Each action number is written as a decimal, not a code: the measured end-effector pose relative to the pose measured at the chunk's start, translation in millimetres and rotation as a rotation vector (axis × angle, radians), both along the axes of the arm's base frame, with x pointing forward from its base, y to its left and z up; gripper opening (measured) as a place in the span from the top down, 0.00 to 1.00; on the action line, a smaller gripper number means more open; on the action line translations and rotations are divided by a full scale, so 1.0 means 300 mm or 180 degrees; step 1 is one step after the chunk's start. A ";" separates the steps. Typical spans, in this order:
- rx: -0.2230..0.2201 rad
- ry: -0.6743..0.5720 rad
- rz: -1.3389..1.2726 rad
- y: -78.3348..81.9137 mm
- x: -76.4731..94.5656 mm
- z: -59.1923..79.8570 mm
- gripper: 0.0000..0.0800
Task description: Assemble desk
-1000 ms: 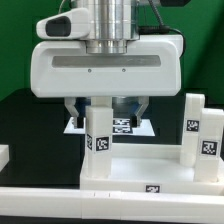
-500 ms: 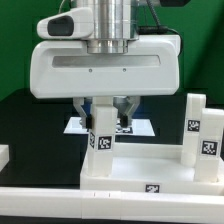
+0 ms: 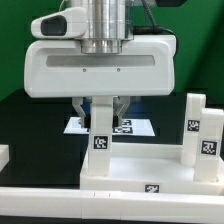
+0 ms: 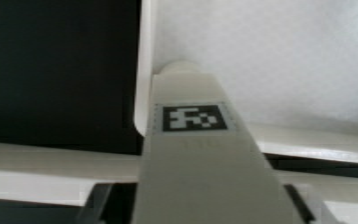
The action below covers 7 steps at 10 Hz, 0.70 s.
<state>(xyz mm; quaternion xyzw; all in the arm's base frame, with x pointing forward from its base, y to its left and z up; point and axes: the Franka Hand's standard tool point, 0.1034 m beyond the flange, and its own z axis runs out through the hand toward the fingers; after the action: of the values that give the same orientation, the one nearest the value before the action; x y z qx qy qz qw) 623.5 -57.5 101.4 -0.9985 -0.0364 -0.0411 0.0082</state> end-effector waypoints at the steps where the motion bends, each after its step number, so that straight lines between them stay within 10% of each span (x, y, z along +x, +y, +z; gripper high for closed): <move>1: 0.0019 0.0002 -0.0194 0.001 0.000 0.000 0.64; 7: 0.0220 0.0053 -0.2422 -0.014 -0.007 -0.004 0.64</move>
Offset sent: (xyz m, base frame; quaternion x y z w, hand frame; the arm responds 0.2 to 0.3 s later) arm -0.0061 0.0031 0.0008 0.0051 -0.0119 0.2286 0.9734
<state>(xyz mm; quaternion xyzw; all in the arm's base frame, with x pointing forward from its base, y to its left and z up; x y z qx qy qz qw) 621.6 -61.7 100.1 -0.9400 0.3384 -0.0343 0.0264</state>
